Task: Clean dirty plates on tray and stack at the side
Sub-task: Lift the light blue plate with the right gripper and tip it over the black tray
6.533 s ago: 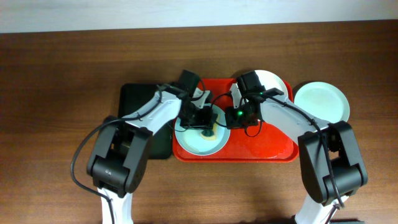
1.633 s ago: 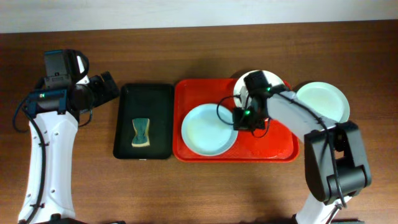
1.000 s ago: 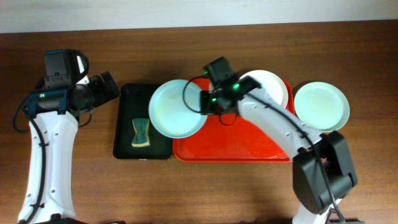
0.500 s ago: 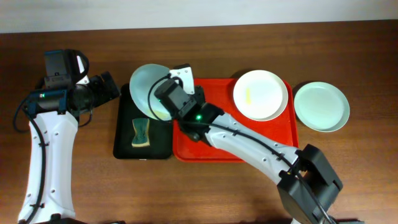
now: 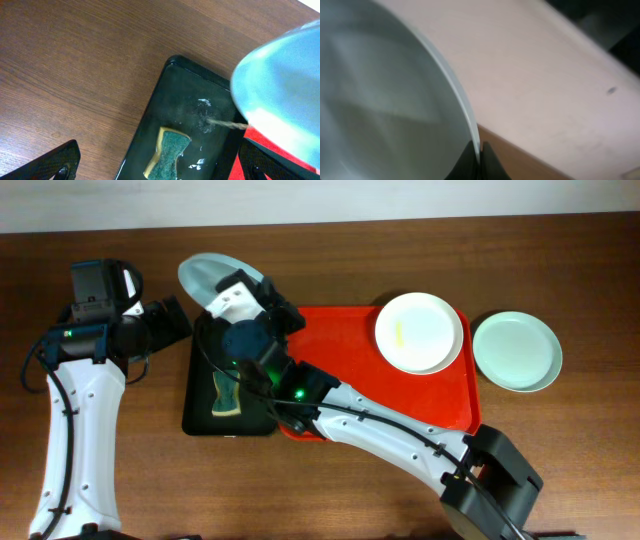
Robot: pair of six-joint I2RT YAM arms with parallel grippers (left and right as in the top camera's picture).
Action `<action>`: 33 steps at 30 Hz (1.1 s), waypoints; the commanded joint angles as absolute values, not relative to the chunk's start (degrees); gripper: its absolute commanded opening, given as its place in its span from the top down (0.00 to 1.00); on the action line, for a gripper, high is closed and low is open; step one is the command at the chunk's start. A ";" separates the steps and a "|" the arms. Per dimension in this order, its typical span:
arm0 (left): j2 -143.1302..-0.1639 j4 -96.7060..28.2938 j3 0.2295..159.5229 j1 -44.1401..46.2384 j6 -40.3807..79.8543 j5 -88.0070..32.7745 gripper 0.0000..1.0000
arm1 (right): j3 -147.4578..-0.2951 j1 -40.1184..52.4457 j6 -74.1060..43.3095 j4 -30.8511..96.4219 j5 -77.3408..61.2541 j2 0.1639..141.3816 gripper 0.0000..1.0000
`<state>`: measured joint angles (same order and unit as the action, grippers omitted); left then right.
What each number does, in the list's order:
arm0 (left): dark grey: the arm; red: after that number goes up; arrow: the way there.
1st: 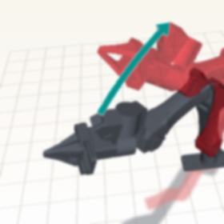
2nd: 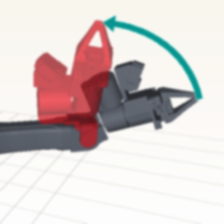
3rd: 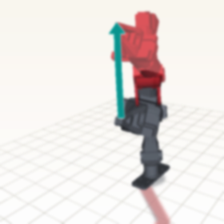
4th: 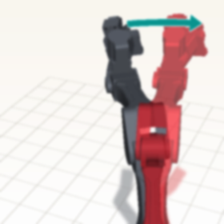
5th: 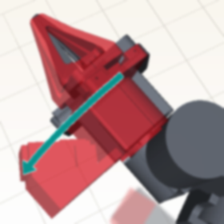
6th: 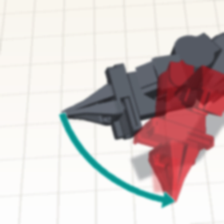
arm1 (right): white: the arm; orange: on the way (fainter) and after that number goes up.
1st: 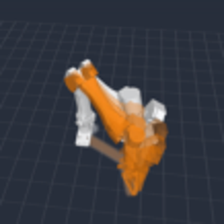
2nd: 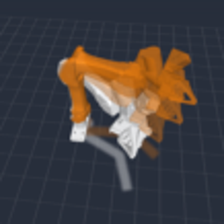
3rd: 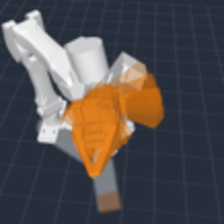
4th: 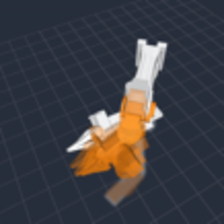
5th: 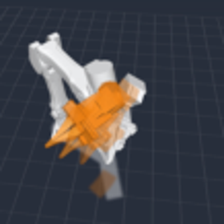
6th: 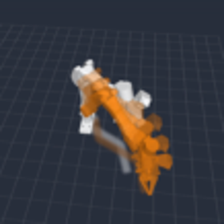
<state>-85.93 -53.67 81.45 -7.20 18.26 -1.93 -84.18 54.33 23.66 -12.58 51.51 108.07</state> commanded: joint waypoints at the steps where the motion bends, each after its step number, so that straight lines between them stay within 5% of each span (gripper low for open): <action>1: -86.13 -53.71 81.91 -7.40 18.85 -2.15 0.01 | -85.21 55.11 37.91 -18.90 55.20 106.37 0.96; 5: -86.13 -53.69 81.91 -7.40 18.85 -2.15 0.01 | -85.21 55.88 45.71 -24.69 55.18 106.37 0.96; 33: -86.13 -53.69 81.91 -7.40 18.85 -2.15 0.01 | -85.19 56.60 45.84 -29.34 55.42 106.37 0.96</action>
<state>-85.93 -53.65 81.45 -7.20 18.26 -1.91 -84.23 56.29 45.89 -29.15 54.22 107.94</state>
